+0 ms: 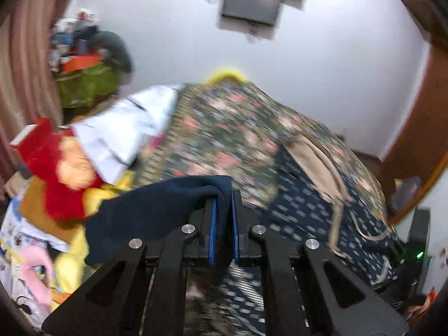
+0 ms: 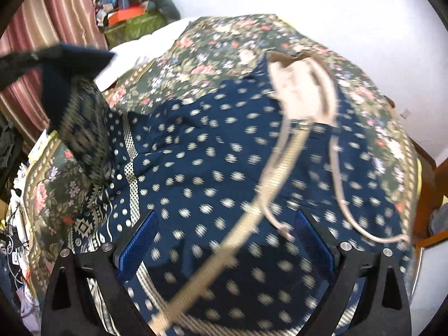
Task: Fold large clothes
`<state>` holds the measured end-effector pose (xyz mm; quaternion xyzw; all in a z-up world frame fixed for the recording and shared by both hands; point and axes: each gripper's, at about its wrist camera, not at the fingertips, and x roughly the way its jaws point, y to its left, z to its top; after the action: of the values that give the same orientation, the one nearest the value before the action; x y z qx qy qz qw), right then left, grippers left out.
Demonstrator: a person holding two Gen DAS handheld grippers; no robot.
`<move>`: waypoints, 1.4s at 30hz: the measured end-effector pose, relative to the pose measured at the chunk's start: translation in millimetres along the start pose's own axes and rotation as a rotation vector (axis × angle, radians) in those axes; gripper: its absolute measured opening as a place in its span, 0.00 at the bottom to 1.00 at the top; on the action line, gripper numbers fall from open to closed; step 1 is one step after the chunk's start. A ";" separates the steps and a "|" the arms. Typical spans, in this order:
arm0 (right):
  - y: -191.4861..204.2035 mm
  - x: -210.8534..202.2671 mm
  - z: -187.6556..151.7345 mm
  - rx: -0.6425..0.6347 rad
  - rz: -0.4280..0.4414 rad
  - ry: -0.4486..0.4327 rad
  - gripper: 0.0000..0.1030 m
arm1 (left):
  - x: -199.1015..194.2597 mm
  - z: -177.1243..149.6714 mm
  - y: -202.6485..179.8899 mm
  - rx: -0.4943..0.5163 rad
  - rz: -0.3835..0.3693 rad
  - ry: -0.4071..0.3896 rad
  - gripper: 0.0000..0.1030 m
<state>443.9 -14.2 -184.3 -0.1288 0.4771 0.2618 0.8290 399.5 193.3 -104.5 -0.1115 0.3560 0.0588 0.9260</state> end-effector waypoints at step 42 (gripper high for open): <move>185.1 135.6 64.7 -0.273 0.111 0.114 0.80 | 22.8 -80.7 152.5 -0.061 0.096 0.239 0.57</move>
<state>442.9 211.6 -260.9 -0.2283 0.4896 0.3618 0.7598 335.6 321.6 -203.2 -0.1287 0.4666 0.1002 0.8693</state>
